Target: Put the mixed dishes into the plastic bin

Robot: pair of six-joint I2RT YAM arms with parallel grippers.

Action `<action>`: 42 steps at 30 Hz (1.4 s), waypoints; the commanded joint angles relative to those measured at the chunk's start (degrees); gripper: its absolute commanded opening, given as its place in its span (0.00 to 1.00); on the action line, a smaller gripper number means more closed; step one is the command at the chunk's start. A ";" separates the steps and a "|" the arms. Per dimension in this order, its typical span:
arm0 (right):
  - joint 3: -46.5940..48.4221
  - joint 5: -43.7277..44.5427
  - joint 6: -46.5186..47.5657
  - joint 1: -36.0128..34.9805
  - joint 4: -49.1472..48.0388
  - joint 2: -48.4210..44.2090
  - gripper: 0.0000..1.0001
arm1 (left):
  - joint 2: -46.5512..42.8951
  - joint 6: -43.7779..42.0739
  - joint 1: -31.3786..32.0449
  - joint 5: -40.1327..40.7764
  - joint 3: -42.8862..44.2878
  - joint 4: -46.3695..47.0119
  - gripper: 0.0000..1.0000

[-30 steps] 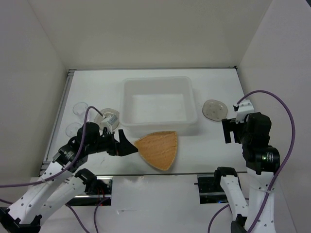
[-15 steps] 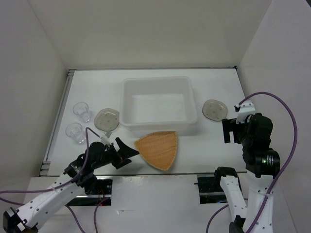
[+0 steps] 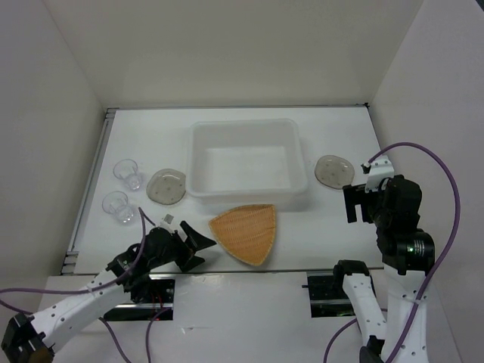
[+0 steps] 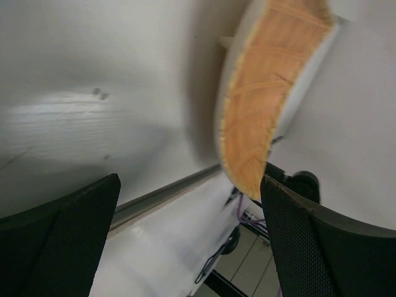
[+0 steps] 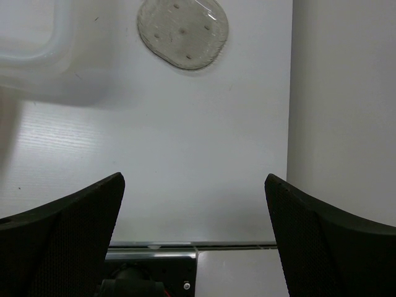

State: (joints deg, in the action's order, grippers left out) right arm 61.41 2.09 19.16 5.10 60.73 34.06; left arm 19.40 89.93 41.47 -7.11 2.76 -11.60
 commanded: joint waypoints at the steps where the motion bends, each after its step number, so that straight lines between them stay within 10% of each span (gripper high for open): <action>1: -0.15 -0.51 -0.17 -0.62 -2.46 0.48 0.98 | 10.95 -2.81 0.80 1.40 5.56 2.72 1.00; 9: -0.15 -0.51 -0.17 -2.47 -2.46 1.00 0.98 | 51.04 -8.72 9.50 4.65 25.34 6.66 1.00; 25: -0.15 0.02 -0.17 -2.99 -2.46 -0.05 0.98 | 67.97 -10.30 10.91 -1.41 34.67 16.87 0.95; 30: -0.15 0.02 -0.17 -2.99 -2.46 -1.19 0.98 | 68.49 -10.83 10.91 -1.94 35.20 16.17 0.70; 36: -0.15 2.12 -2.01 -2.47 -3.60 -1.72 0.98 | 67.97 -11.88 10.91 -3.87 37.22 12.48 0.01; 42: 6.18 0.81 -3.86 -2.47 -6.84 -2.25 0.87 | 60.44 -13.73 11.52 -4.40 41.70 1.24 0.00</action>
State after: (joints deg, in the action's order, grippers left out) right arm 63.22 2.79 17.37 2.61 59.96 32.69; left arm 86.37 77.89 52.82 -10.81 41.47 -3.11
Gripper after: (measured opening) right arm 0.887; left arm 0.034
